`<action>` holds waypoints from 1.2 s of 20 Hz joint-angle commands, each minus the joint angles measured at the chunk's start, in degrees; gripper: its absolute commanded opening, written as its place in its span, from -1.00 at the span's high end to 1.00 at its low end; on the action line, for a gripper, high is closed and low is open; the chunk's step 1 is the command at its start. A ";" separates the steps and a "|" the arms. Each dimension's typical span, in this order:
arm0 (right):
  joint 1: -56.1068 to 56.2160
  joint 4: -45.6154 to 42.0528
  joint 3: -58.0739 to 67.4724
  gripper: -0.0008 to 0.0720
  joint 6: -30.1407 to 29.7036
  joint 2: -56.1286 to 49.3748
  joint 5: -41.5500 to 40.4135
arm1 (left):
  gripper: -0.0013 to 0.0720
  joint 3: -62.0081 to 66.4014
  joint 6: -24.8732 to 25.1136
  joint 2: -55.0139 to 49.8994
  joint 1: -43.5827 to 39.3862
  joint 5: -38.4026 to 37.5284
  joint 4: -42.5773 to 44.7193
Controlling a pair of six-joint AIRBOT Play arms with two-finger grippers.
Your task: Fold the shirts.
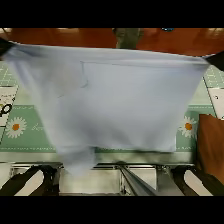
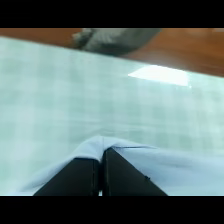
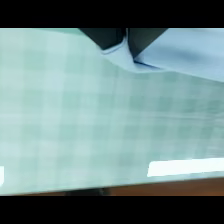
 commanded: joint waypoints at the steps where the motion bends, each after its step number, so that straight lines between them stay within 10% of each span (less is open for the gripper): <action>1: 1.73 5.79 -0.98 0.91 -5.97 -17.70 -12.26 | 0.91 0.35 1.46 -19.21 -3.54 7.78 -3.43; 10: 5.77 5.79 27.96 0.91 3.45 -52.02 -14.43 | 0.91 24.26 -1.49 -48.98 -7.69 8.55 -3.43; 24: 2.84 -8.20 29.79 0.91 6.67 -51.36 15.28 | 0.91 21.27 3.41 -46.01 -4.31 -20.92 1.88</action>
